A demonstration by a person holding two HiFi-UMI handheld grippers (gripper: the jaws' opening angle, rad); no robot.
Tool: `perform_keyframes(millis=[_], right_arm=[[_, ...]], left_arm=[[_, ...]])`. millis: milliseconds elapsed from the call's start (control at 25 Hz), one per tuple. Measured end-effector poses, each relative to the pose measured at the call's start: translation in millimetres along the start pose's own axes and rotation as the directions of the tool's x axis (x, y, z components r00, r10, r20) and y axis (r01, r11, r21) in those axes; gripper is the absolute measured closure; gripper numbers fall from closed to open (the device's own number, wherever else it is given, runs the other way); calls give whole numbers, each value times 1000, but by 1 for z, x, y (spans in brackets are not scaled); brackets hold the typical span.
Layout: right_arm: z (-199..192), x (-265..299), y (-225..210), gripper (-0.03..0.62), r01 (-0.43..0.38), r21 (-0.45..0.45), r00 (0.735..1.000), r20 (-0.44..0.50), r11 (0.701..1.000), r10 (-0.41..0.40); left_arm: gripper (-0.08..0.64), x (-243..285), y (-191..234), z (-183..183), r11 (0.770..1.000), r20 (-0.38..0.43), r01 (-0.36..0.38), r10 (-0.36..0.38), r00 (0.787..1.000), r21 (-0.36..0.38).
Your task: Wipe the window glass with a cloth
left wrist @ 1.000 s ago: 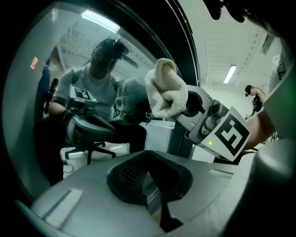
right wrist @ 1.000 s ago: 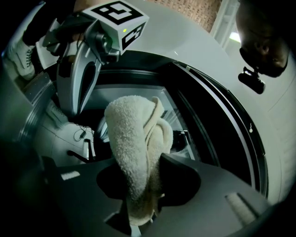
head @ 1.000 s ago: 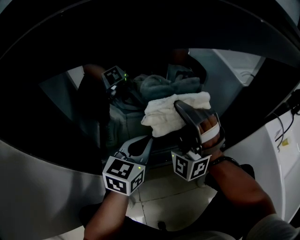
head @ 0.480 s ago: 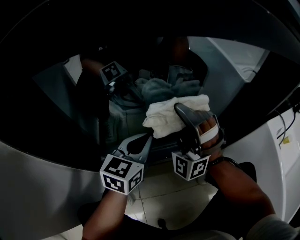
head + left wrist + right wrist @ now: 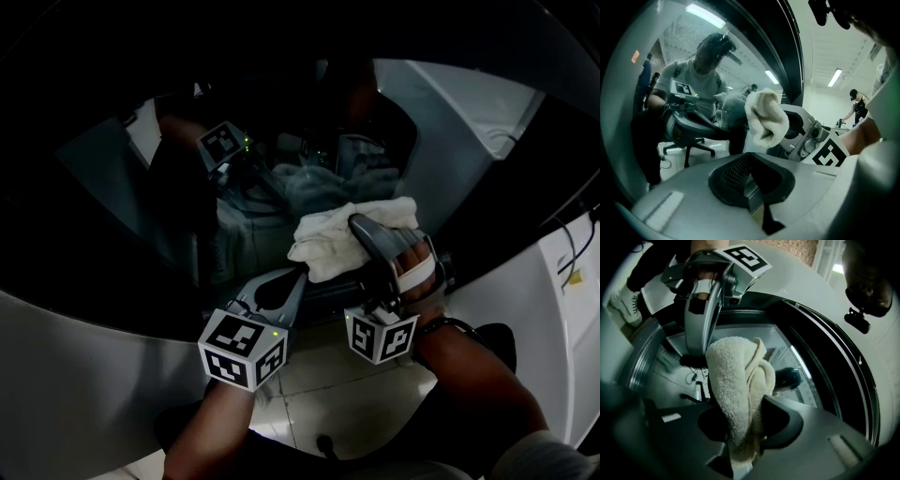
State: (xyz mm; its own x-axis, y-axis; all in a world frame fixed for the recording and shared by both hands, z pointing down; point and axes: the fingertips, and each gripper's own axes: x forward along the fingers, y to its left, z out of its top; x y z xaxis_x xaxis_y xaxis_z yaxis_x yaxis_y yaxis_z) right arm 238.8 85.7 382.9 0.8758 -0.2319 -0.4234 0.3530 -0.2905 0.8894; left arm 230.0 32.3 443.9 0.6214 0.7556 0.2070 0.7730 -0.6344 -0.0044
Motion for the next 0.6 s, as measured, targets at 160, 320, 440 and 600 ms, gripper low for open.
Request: perform_keyframes(millis=[160, 320, 440, 600], right_arm=[[0, -2, 0, 471, -35, 24, 999, -15, 999, 35], [3, -2, -7, 471, -70, 34, 997, -28, 997, 71], [6, -5, -12, 471, -131, 25, 990, -52, 991, 133], [13, -2, -26, 471, -249, 31, 963, -101, 968, 251]], left_arm=[[543, -4, -3, 4, 1000, -35, 6, -7, 999, -21], [543, -10, -8, 9, 998, -68, 21, -24, 997, -53], [543, -16, -14, 15, 993, -88, 49, -58, 994, -105], [543, -29, -18, 36, 975, -132, 85, -114, 985, -206]])
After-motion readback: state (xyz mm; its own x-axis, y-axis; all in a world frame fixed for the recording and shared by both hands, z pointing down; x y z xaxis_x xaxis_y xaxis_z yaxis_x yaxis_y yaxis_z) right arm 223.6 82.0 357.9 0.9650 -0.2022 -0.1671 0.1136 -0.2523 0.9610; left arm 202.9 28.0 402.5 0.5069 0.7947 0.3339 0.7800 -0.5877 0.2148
